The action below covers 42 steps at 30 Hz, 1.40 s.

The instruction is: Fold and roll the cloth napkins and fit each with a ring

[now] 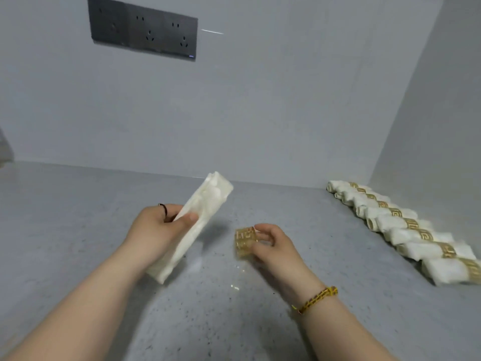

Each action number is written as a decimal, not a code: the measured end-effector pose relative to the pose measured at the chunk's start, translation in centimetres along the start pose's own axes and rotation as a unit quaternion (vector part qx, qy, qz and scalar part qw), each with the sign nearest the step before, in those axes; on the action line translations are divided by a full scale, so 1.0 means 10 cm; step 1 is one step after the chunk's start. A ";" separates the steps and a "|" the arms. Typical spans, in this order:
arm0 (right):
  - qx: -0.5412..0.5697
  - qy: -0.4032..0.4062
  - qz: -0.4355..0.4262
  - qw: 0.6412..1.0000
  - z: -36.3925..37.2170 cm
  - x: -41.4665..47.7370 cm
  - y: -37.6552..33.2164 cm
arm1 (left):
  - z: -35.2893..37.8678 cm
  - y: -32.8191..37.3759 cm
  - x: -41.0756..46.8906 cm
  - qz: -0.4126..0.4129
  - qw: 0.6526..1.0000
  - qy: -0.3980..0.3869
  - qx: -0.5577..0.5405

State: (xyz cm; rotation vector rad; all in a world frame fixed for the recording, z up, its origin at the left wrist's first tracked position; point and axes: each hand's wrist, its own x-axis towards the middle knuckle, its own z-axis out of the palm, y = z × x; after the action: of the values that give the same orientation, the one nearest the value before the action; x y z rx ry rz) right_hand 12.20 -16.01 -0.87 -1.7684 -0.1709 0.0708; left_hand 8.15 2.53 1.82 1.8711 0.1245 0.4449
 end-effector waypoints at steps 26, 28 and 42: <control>0.129 -0.107 -0.046 0.985 -0.18 0.01 -0.07 | 0.22 -0.10 -0.18 -0.002 0.990 -0.136 0.025; 0.186 -0.108 -0.016 0.976 -0.18 0.03 -0.08 | 0.22 -0.08 -0.18 -0.001 0.990 -0.139 0.024; 0.008 -0.126 0.009 0.992 -0.19 0.03 -0.01 | 0.20 -0.11 -0.20 0.026 0.963 -0.220 0.154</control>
State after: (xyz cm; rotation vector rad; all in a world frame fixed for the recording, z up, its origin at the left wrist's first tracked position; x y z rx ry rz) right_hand 12.76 -17.75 -0.42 -1.7410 -0.3371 0.3080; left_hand 7.15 0.48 -0.27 2.2382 -0.1646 0.0360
